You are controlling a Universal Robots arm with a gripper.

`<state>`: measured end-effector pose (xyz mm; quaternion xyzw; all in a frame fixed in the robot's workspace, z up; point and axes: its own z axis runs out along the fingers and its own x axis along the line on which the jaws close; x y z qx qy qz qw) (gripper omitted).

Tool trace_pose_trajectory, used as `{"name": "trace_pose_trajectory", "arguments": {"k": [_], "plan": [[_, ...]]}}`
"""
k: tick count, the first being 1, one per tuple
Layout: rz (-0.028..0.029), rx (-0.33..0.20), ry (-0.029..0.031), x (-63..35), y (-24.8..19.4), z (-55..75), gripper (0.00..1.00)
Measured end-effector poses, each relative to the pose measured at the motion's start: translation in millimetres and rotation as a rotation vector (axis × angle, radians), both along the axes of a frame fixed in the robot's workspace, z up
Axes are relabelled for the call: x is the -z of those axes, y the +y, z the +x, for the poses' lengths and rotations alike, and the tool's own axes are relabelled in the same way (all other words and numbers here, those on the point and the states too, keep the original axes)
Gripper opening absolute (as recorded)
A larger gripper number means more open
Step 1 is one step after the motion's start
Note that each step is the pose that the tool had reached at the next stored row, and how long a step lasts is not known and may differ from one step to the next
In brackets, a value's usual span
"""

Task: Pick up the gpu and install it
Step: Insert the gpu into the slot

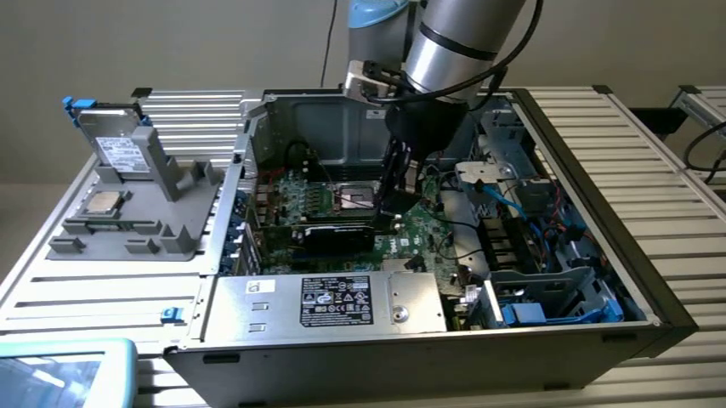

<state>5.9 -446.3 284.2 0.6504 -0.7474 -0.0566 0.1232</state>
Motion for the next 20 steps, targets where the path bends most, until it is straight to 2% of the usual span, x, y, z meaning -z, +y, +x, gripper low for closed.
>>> {"name": "trace_pose_trajectory", "arguments": {"k": [2,3,4,7,8,9,12,13,14,15,19,20], "plan": [[0.0173,0.0,-0.0073,0.1,0.1,0.1,0.36],[0.0281,0.0,-0.0106,0.1,0.2,0.1,0.36],[0.0407,0.0,-0.0141,0.0,0.2,0.1,0.36],[0.0844,0.0,-0.0226,0.1,0.2,-0.1,0.36],[0.0896,0.0,-0.0278,0.1,0.2,-0.1,0.36],[0.0899,-0.001,-0.0393,0.1,0.4,0.0,0.36],[0.09,-0.003,-0.0949,0.2,1.0,-0.1,0.36],[0.0898,-0.004,-0.1109,0.1,1.2,-0.1,0.36],[0.09,-0.004,-0.1196,0.2,1.3,-0.1,0.36],[0.0901,-0.004,-0.123,0.3,1.3,-0.1,0.36],[0.0899,-0.004,-0.1235,0.3,1.4,-0.1,0.36],[0.0891,-0.005,-0.1264,0.2,1.4,-0.2,0.36]]}}
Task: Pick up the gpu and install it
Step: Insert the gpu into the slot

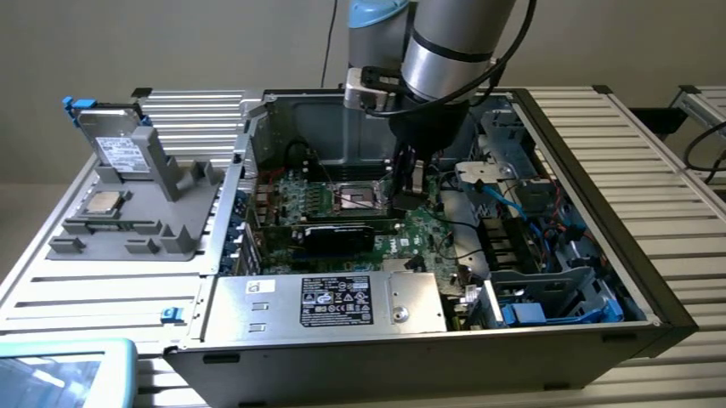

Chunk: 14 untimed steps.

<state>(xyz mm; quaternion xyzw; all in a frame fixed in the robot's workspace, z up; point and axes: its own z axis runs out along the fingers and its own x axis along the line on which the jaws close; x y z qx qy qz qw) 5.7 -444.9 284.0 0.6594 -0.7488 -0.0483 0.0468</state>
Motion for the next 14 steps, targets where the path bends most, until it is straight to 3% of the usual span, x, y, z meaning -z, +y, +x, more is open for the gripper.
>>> {"name": "trace_pose_trajectory", "arguments": {"k": [1,3,4,11,13,14], "plan": [[-0.0025,-0.002,-0.0107,-0.1,0.0,0.0,0.36],[-0.0048,-0.014,-0.0425,0.1,0.0,0.0,0.36],[-0.0056,-0.016,-0.0508,0.2,0.2,0.0,0.36],[-0.0056,-0.017,-0.0518,0.3,0.5,0.1,0.36],[-0.0056,-0.017,-0.0518,0.3,0.5,0.1,0.34],[-0.0057,-0.017,-0.0517,0.3,0.5,0.1,0.27]]}}
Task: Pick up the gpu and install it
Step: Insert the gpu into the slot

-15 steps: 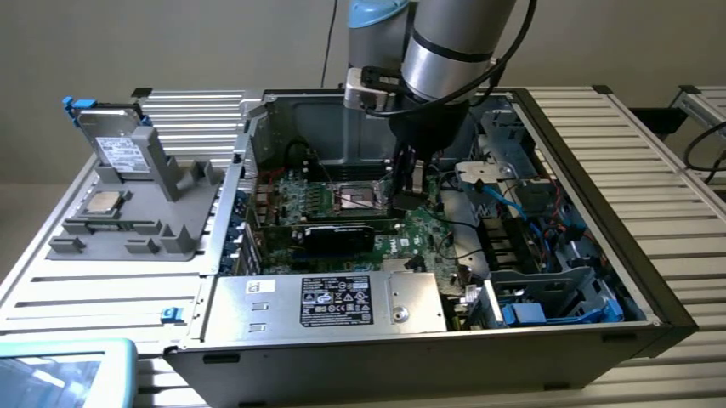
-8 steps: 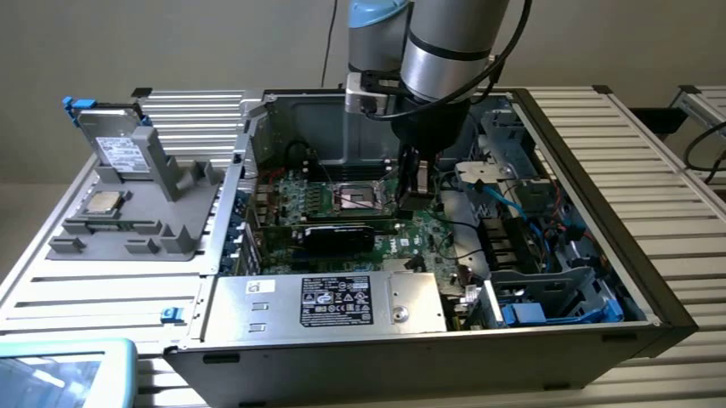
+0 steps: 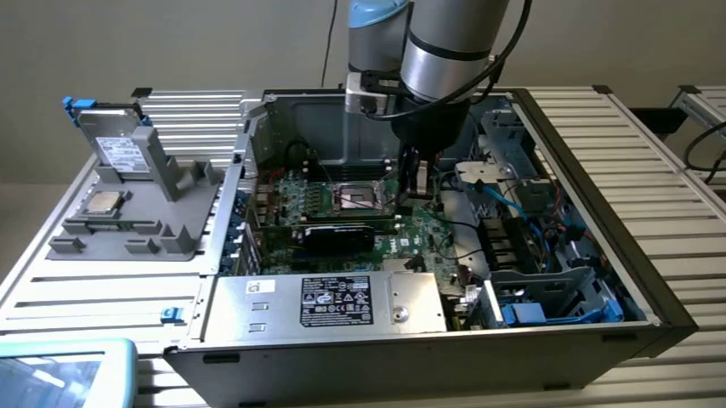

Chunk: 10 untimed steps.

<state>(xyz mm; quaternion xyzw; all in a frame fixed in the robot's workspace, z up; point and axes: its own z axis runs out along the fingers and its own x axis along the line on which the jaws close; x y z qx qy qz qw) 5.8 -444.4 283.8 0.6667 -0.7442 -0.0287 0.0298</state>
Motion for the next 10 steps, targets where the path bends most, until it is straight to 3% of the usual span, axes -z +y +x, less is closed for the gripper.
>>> {"name": "trace_pose_trajectory", "arguments": {"k": [1,2,5,10], "plan": [[0.0,0.0,0.0,0.0,0.0,0.0,0.27],[0.0,0.0,0.0,0.0,0.0,0.0,0.21],[0.0001,0.0,0.0,0.1,0.7,0.0,0.21],[0.0,0.0,0.0,0.3,1.5,0.0,0.35]]}}
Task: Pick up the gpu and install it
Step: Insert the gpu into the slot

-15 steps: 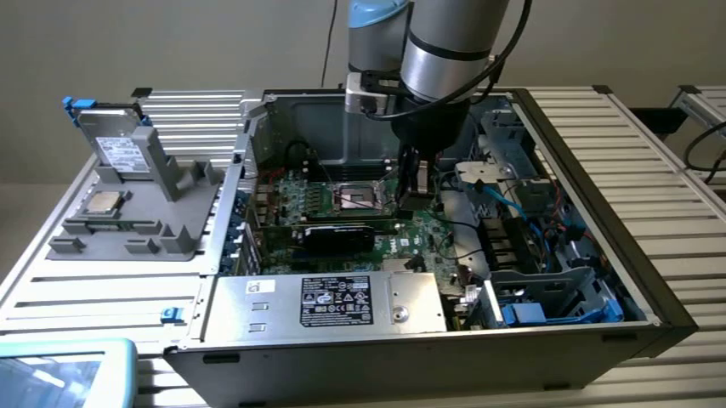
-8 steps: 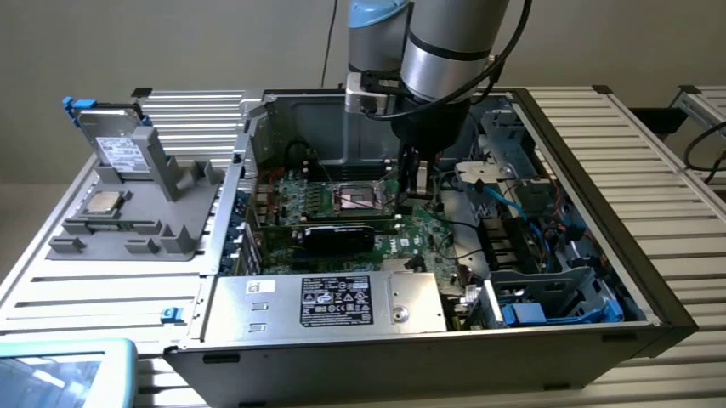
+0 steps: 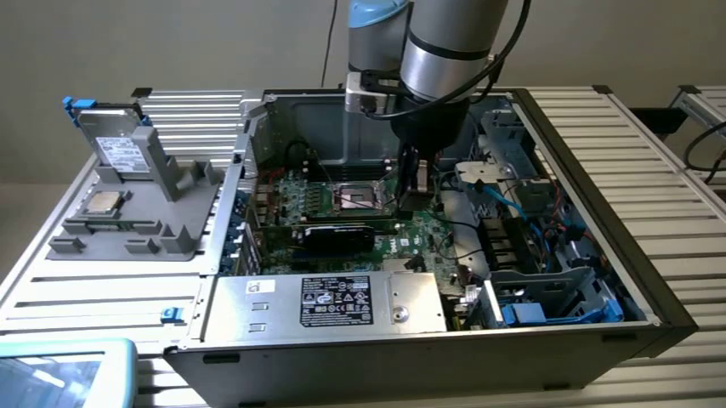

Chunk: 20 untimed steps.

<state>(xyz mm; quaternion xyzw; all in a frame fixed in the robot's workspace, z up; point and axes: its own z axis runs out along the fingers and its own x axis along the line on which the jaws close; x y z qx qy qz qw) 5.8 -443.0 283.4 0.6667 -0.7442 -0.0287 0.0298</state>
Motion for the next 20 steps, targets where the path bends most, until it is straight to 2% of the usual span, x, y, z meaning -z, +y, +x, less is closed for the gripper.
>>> {"name": "trace_pose_trajectory", "arguments": {"k": [1,3,5,6,7,12,16,18,20], "plan": [[0.0002,0.0,-0.0035,0.3,0.2,-0.4,0.41],[0.0,0.0,-0.0203,0.9,1.8,-2.7,0.41],[-0.0008,0.0,-0.0321,1.3,3.4,-5.9,0.41],[-0.0015,0.0,-0.0374,1.4,3.8,-7.9,0.41],[-0.0027,0.0,-0.04,1.5,4.0,-9.8,0.41],[-0.0125,-0.001,-0.0444,1.6,4.6,-18.3,0.41],[-0.0254,-0.004,-0.0451,1.5,4.6,-20.7,0.41],[-0.0335,-0.006,-0.045,1.4,4.9,-22.9,0.41],[-0.0382,-0.006,-0.0452,1.5,5.7,-26.7,0.41]]}}
